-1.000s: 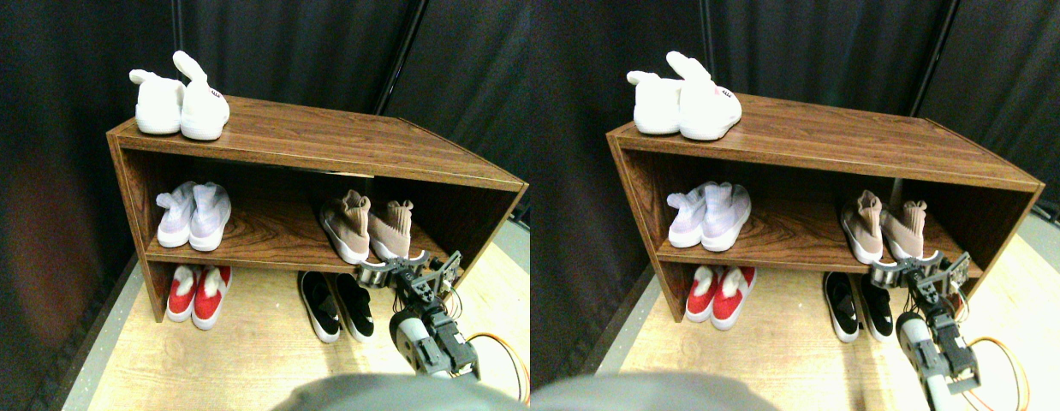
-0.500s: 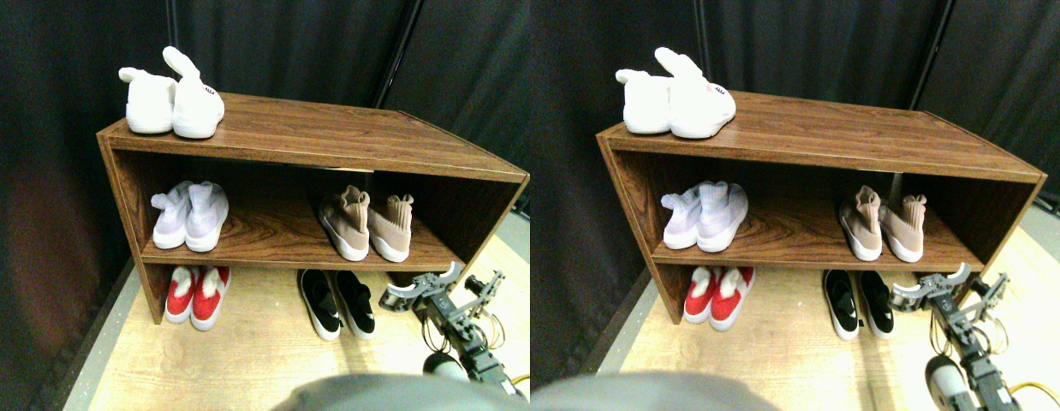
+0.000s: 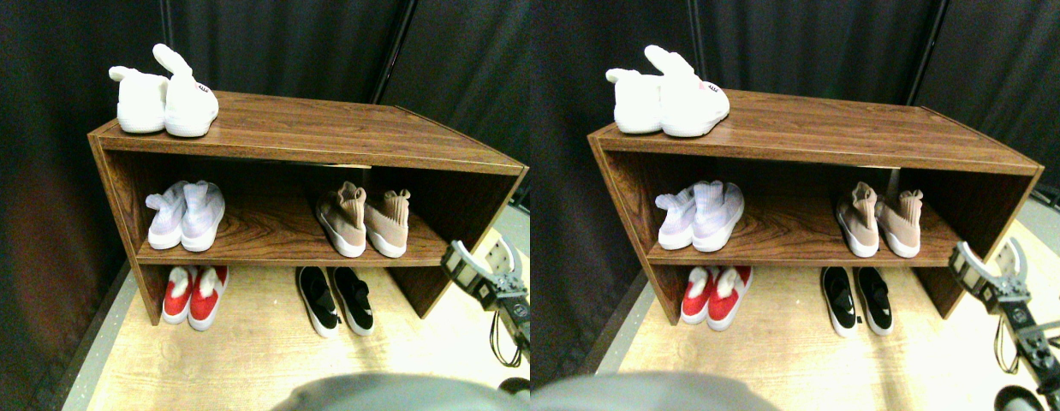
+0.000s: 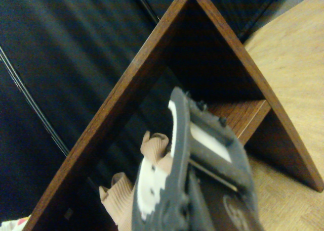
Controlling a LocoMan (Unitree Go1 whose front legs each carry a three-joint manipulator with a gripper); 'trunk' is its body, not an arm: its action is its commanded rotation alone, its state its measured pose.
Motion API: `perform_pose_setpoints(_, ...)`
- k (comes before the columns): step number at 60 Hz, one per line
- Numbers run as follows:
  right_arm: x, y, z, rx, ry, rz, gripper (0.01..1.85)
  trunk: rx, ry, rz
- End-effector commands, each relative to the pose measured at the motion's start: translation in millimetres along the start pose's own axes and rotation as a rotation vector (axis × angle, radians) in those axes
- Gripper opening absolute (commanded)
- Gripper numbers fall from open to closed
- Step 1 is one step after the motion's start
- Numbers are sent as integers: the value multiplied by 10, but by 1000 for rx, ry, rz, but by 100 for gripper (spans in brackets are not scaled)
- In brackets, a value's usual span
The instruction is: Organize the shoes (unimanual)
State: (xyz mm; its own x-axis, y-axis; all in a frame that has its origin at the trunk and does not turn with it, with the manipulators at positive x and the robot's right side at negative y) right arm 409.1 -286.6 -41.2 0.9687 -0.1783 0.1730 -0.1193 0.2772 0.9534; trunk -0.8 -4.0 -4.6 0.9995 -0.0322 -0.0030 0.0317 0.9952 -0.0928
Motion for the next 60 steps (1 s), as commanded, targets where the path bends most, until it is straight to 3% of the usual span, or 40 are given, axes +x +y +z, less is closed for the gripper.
perform_pose_setpoints(1, 37, 49, 91, -64, -45, 41, 6, -13, 0, -1)
perform_pose_setpoints(13, 174, 109, 241, -78, -93, 64, 6, -13, -2, -1)
perform_pose_setpoints(23, 487, 35, 219, -33, -80, 42, 6, -14, -2, 2)
perform_pose_setpoints(29, 646, -43, 194, -20, -77, -1, 6, -17, -1, 5)
perform_pose_setpoints(32, 753, -103, 161, -40, -27, -27, 6, -18, 1, 8)
perform_pose_setpoints(44, 986, -281, 13, -40, 1, -98, 6, -25, 7, 18)
perform_pose_setpoints(50, 1050, -362, -53, -40, -15, -132, 6, -29, 7, 24)
perform_pose_setpoints(60, 1108, -456, -158, -38, 33, -181, 6, -33, 12, 31)
